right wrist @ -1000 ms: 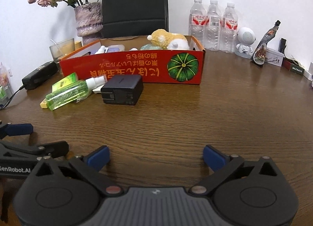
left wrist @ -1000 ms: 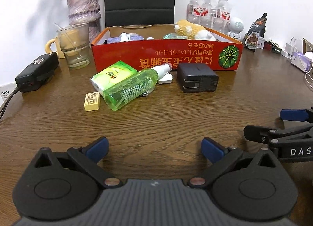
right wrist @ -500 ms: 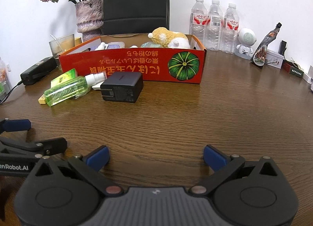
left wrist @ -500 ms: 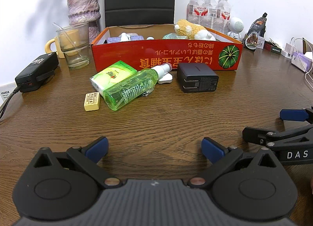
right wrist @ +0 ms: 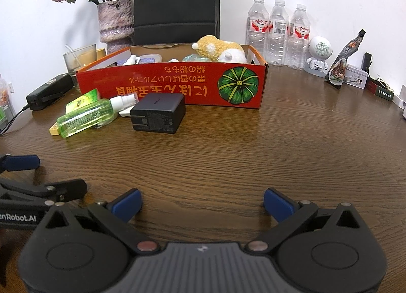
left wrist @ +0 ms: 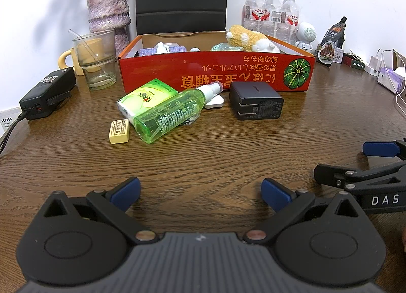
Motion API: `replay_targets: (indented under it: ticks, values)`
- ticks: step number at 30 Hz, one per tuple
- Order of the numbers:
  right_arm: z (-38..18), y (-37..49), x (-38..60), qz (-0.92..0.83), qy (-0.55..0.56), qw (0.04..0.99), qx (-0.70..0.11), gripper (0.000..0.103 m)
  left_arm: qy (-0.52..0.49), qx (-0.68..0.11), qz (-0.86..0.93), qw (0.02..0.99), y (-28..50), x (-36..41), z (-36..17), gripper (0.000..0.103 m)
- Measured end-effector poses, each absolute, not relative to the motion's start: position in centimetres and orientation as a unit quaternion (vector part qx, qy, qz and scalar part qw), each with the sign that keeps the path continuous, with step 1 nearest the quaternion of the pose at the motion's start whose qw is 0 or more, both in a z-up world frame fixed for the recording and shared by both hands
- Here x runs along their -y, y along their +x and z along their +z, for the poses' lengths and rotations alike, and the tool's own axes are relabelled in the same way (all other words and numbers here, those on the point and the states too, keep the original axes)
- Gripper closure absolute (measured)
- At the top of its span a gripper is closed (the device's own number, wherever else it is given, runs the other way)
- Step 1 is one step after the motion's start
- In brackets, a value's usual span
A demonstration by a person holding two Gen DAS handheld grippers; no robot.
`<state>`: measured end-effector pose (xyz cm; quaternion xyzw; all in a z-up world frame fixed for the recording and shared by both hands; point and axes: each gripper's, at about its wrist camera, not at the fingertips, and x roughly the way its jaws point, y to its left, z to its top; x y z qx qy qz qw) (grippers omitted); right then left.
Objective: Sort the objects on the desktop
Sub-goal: 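Withdraw both tools back over the remaining desk items, then grasp the green soap bottle with the left tool while the right tool grasps the black charger box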
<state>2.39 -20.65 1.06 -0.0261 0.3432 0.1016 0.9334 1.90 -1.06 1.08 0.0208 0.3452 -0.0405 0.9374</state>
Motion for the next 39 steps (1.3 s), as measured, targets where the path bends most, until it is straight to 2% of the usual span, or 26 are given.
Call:
replay_targets:
  ticks: [27,32,37,38,39]
  values:
    - [1.1,2.4,20.6,0.1,-0.027,0.933,-0.344,0.0,0.019,-0.343,-0.039,0.938,1.9,0.9,1.2,0.0]
    - [1.2,2.9,20.3,0.111,-0.033,0.931,-0.345,0.0,0.022,-0.294,-0.069,0.953,3.8,-1.0,2.8,0.0]
    - [2.5,6.4,18.4,0.142,-0.004,0.928,-0.343,0.007,0.04,-0.236,-0.129,0.962,7.2,-2.9,4.7,0.0]
    - [2.6,7.4,18.0,0.148,0.003,0.928,-0.342,0.009,0.056,-0.238,-0.123,0.962,7.8,-2.7,4.4,0.002]
    - [2.6,8.5,17.3,0.145,-0.01,0.928,-0.343,0.011,0.073,-0.24,-0.117,0.961,8.4,-2.5,4.1,0.013]
